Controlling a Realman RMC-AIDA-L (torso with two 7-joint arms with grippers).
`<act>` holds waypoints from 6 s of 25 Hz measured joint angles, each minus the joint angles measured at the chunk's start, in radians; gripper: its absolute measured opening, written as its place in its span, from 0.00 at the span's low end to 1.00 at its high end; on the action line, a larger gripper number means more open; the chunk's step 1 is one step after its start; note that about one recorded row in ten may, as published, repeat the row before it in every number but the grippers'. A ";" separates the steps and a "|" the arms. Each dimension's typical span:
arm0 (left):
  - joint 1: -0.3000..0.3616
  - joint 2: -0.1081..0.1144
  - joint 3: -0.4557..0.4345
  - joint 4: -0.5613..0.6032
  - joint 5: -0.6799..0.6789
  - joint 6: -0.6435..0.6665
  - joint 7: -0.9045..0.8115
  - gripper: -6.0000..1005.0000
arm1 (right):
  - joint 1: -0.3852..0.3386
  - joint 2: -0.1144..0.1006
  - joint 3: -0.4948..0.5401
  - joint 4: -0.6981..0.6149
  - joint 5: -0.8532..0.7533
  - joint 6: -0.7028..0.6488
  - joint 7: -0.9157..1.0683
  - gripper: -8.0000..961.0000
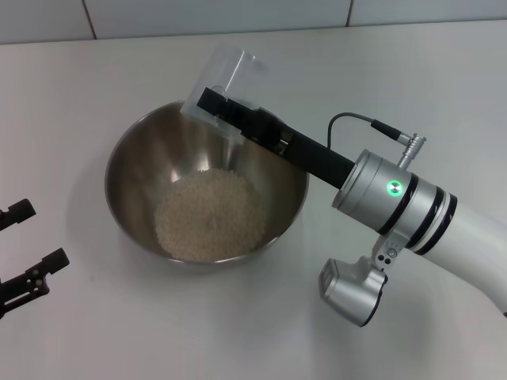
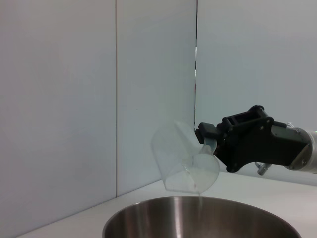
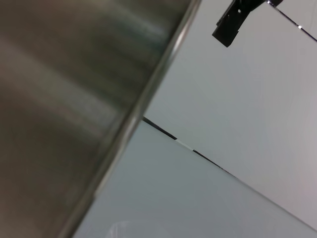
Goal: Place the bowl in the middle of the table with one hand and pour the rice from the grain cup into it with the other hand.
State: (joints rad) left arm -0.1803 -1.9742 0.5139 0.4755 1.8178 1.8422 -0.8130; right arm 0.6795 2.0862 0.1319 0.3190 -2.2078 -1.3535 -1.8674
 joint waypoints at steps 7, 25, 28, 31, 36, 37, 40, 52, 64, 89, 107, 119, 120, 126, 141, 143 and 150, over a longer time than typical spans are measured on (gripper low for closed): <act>-0.001 0.000 0.000 0.000 0.000 0.000 0.000 0.79 | -0.005 0.000 0.000 0.005 0.000 0.000 -0.003 0.07; -0.002 0.002 0.002 0.000 0.000 0.003 0.003 0.79 | -0.105 0.001 0.166 0.105 0.008 -0.121 0.764 0.08; -0.005 0.003 0.004 -0.001 0.000 0.004 0.002 0.79 | -0.144 0.001 0.260 0.108 0.009 -0.172 1.034 0.08; -0.005 0.003 0.007 0.000 0.000 0.006 0.001 0.79 | -0.182 -0.002 0.355 0.104 0.009 -0.200 1.286 0.08; -0.002 0.005 0.008 -0.001 0.000 0.008 0.000 0.79 | -0.232 -0.005 0.478 0.083 0.010 -0.163 1.591 0.09; -0.002 0.005 0.008 -0.001 0.000 0.008 0.000 0.79 | -0.238 -0.005 0.494 0.077 0.010 -0.143 1.638 0.09; 0.000 0.005 0.008 -0.001 0.000 0.009 0.000 0.79 | -0.251 -0.005 0.523 0.067 0.010 -0.055 1.729 0.09; -0.001 0.004 0.006 -0.002 0.002 0.009 0.000 0.79 | -0.240 0.000 0.550 0.063 0.010 0.323 1.807 0.09; -0.007 0.005 0.004 0.001 0.001 0.010 0.000 0.79 | -0.238 0.000 0.545 0.039 0.010 0.395 1.811 0.10; 0.000 0.003 0.002 0.002 -0.001 0.014 0.000 0.79 | -0.236 0.002 0.539 0.030 0.001 0.426 1.812 0.11; -0.001 0.003 0.002 0.002 -0.003 0.016 0.000 0.79 | -0.249 -0.003 0.514 0.011 0.004 0.453 1.812 0.28; -0.007 0.003 0.000 0.002 -0.006 0.020 -0.001 0.79 | -0.301 -0.006 0.514 0.011 -0.002 0.390 1.812 0.39; -0.007 0.003 0.000 0.002 -0.006 0.020 -0.001 0.79 | -0.301 -0.006 0.514 0.011 -0.002 0.390 1.812 0.39; -0.008 0.003 -0.001 0.002 -0.006 0.020 -0.002 0.79 | -0.342 -0.006 0.495 0.012 -0.006 0.324 1.812 0.40; -0.008 -0.001 -0.001 0.002 -0.002 0.020 -0.001 0.79 | -0.358 -0.040 0.461 -0.301 -0.126 -0.201 2.329 0.40; -0.008 -0.002 -0.001 0.002 -0.001 0.021 -0.001 0.79 | -0.339 -0.040 0.460 -0.354 -0.158 -0.242 2.368 0.40; -0.008 -0.003 0.006 0.000 0.000 0.023 0.009 0.79 | -0.255 -0.073 0.258 -0.533 -0.263 -0.385 2.508 0.43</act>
State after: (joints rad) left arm -0.1884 -1.9773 0.5201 0.4751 1.8178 1.8657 -0.8040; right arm 0.4247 2.0127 0.3898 -0.2139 -2.4706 -1.7385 0.6409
